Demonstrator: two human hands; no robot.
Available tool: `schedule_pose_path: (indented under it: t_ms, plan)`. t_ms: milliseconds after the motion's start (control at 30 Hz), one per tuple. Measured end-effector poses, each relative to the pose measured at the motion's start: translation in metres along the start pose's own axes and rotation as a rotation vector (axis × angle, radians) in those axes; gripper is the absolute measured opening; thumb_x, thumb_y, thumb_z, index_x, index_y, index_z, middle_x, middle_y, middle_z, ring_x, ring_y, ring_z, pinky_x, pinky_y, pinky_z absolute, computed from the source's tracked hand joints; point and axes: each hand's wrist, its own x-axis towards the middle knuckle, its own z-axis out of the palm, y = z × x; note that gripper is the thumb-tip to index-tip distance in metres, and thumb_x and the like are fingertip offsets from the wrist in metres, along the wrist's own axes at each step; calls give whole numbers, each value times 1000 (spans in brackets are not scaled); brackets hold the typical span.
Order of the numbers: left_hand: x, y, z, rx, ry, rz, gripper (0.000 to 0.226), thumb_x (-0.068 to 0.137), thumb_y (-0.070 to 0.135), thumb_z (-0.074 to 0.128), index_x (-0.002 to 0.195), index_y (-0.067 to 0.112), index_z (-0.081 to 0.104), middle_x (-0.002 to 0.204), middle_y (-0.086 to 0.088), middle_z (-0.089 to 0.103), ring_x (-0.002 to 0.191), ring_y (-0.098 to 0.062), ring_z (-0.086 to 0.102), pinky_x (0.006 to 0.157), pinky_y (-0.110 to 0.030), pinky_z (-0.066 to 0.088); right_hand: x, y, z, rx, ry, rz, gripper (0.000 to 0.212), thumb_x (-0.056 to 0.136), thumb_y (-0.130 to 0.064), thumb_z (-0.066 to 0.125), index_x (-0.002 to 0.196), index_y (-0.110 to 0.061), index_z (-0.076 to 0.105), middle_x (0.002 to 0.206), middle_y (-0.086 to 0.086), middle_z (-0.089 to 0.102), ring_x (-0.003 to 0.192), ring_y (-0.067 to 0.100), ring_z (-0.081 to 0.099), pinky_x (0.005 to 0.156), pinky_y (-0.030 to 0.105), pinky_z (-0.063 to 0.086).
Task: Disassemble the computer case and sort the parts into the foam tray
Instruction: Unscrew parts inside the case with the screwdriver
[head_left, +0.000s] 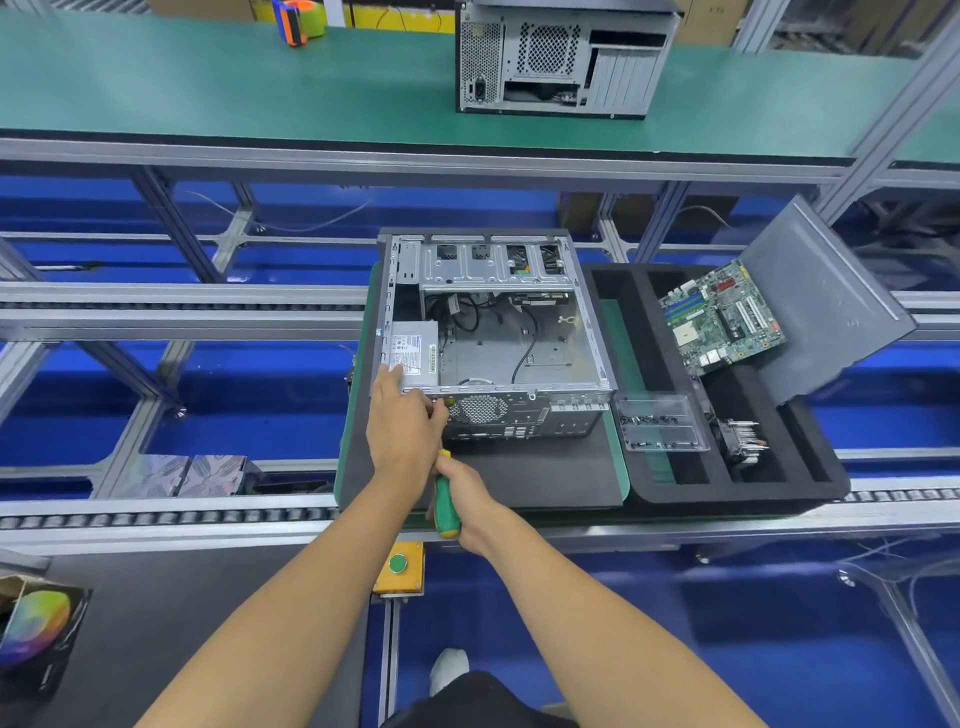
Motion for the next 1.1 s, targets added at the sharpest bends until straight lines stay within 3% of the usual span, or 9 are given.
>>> schedule_pose_path:
  t_ms: [200, 300, 400, 767, 1000, 1100]
  plan:
    - [1, -1, 0, -25, 6, 9, 27, 98, 37, 65, 93, 15, 79, 162, -6, 36, 154, -21, 21, 117, -38, 37, -5, -3, 0, 59, -74, 82, 20, 84, -36, 62, 84, -15, 65, 77, 6, 65, 65, 17, 61, 53, 26, 51]
    - [-1, -1, 1, -50, 23, 0, 26, 97, 36, 66, 89, 15, 78, 162, -6, 36, 154, -21, 22, 115, -39, 39, -8, -5, 0, 132, -149, 117, 23, 83, -35, 55, 70, -16, 54, 63, 2, 50, 49, 15, 45, 45, 23, 40]
    - [-2, 0, 1, -61, 29, -7, 24, 97, 36, 66, 87, 16, 77, 162, -5, 36, 155, -20, 19, 115, -39, 39, -9, -7, -2, 173, -158, 114, 28, 84, -38, 48, 66, -16, 52, 60, 1, 44, 48, 15, 37, 45, 23, 35]
    - [-3, 1, 2, -111, 67, -2, 22, 94, 36, 67, 82, 20, 76, 161, -6, 39, 154, -22, 21, 116, -37, 34, -8, -3, -1, 111, -31, 27, 18, 88, -29, 52, 81, -14, 61, 61, 3, 56, 49, 15, 50, 48, 27, 45]
    - [-1, -3, 3, -197, 77, -30, 20, 92, 34, 70, 80, 17, 69, 151, -5, 45, 142, -21, 36, 95, -44, 53, -7, -1, -9, 93, -22, 41, 15, 89, -26, 52, 81, -14, 57, 60, 2, 54, 48, 15, 47, 47, 26, 43]
    - [0, -9, 4, -274, 115, 6, 20, 92, 29, 70, 77, 16, 65, 143, -3, 47, 137, -21, 37, 87, -43, 54, -9, 3, -17, 129, -15, 54, 17, 89, -23, 51, 75, -14, 56, 60, 2, 53, 48, 14, 45, 47, 24, 40]
